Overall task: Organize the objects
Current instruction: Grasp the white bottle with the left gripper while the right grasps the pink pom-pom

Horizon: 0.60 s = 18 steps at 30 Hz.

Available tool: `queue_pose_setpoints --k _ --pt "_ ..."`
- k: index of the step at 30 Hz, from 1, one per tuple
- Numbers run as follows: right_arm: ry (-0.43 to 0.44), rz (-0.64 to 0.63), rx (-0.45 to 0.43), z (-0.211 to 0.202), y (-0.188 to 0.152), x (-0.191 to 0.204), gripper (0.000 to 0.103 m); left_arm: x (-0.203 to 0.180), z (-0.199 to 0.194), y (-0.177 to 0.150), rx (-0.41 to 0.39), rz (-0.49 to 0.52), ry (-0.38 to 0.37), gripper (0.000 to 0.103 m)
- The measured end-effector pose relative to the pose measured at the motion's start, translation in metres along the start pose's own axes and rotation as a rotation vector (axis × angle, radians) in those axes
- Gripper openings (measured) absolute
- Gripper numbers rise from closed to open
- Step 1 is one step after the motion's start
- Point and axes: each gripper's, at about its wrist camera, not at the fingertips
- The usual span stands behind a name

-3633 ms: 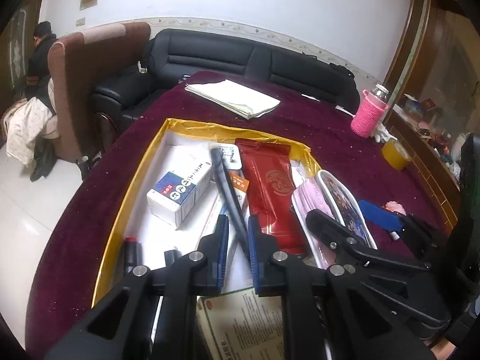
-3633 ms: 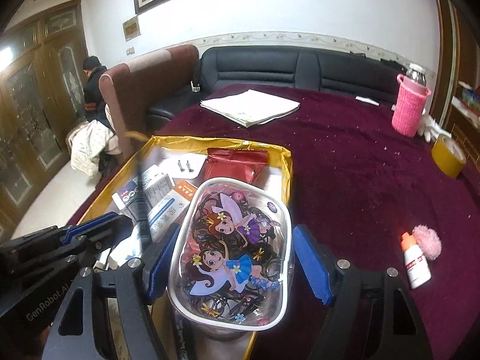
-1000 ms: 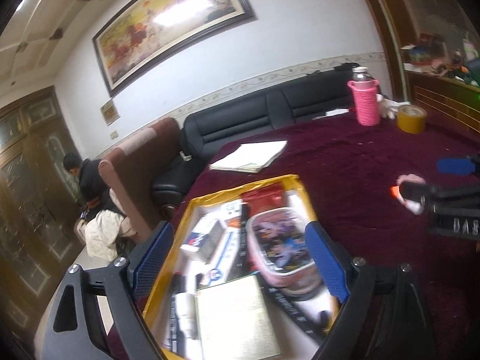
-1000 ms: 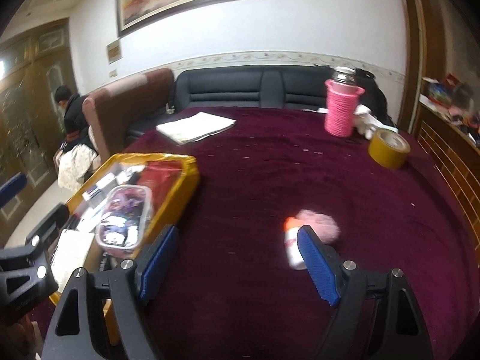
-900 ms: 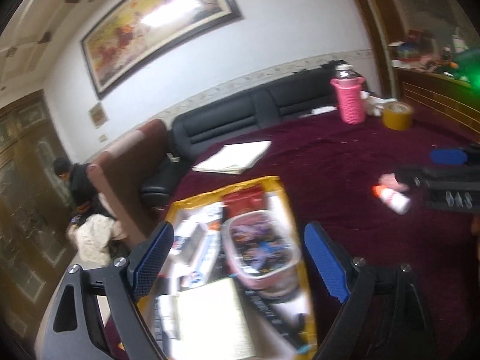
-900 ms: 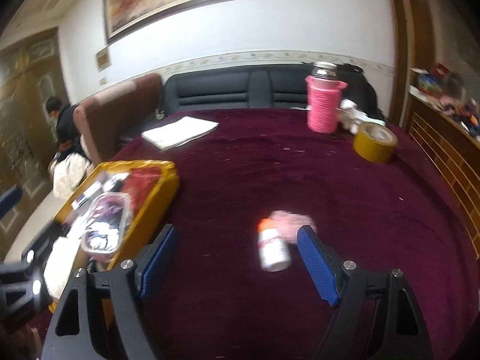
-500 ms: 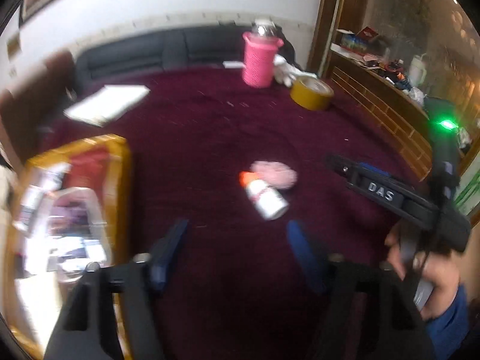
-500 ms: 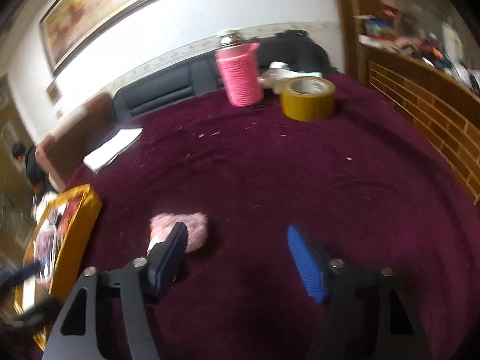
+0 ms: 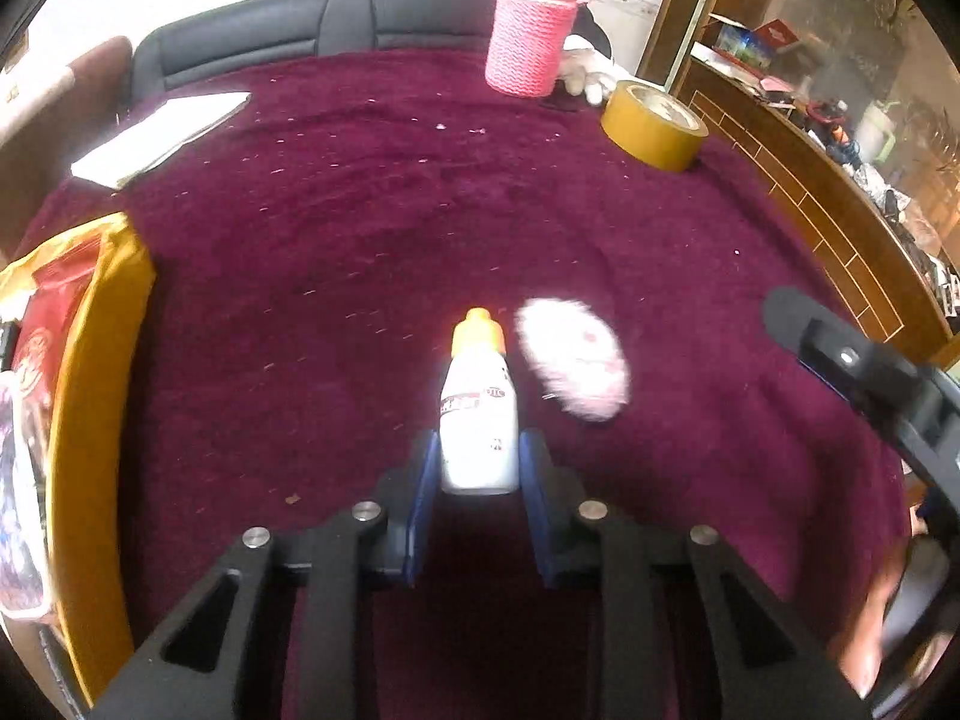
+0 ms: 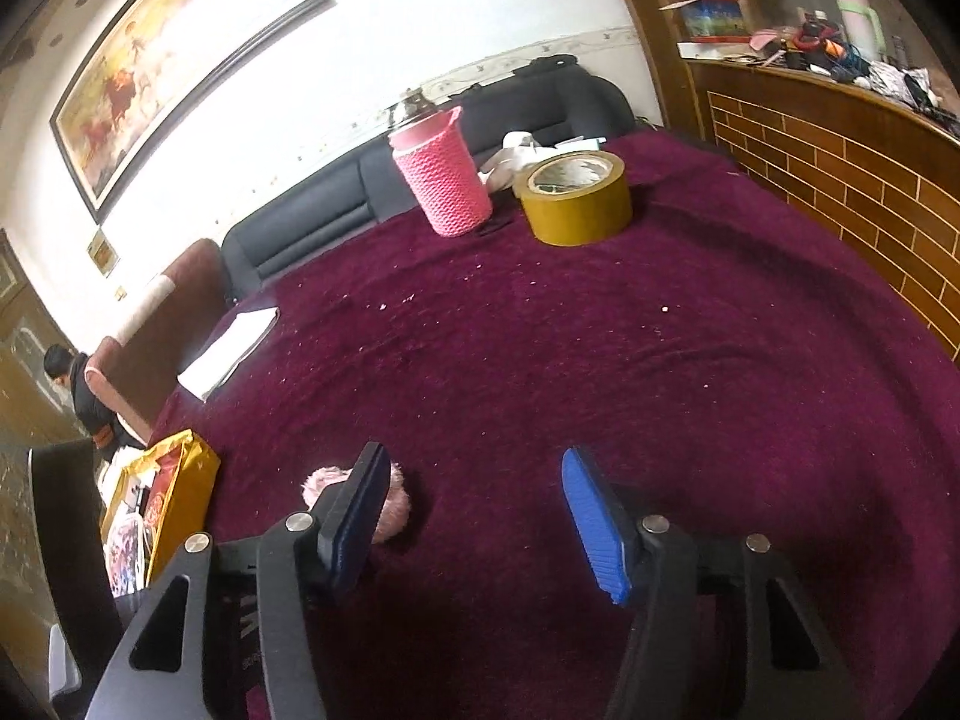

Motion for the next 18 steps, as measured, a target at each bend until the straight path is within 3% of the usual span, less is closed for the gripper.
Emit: queue_pose_setpoints --k 3,9,13,15,16,18 --pt "0.029 -0.052 0.042 0.009 -0.006 0.009 0.065 0.015 -0.013 -0.012 -0.027 0.03 0.053 0.026" --pt "0.008 -0.261 0.115 0.033 -0.023 0.055 0.065 0.043 -0.018 -0.021 -0.052 -0.01 0.024 0.026" --pt "0.037 -0.185 0.223 0.054 -0.024 0.061 0.065 0.044 -0.017 -0.021 -0.065 0.002 0.022 0.026" --pt "0.05 -0.165 0.226 0.058 -0.025 0.068 0.065 0.046 -0.018 -0.021 -0.063 -0.004 0.009 0.026" --pt "0.044 -0.164 0.224 0.06 -0.026 0.071 0.063 0.047 -0.018 -0.02 -0.064 -0.003 0.004 0.026" --pt "0.017 -0.17 0.252 0.07 -0.029 0.08 0.044 0.048 -0.017 -0.02 -0.065 0.003 -0.001 0.026"
Point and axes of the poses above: each gripper's, at about its wrist camera, not at the fingertips, and z roughly the way its jaws point, x to its left, y to its top, and after that the axes turned 4 degrees about -y, right-handed
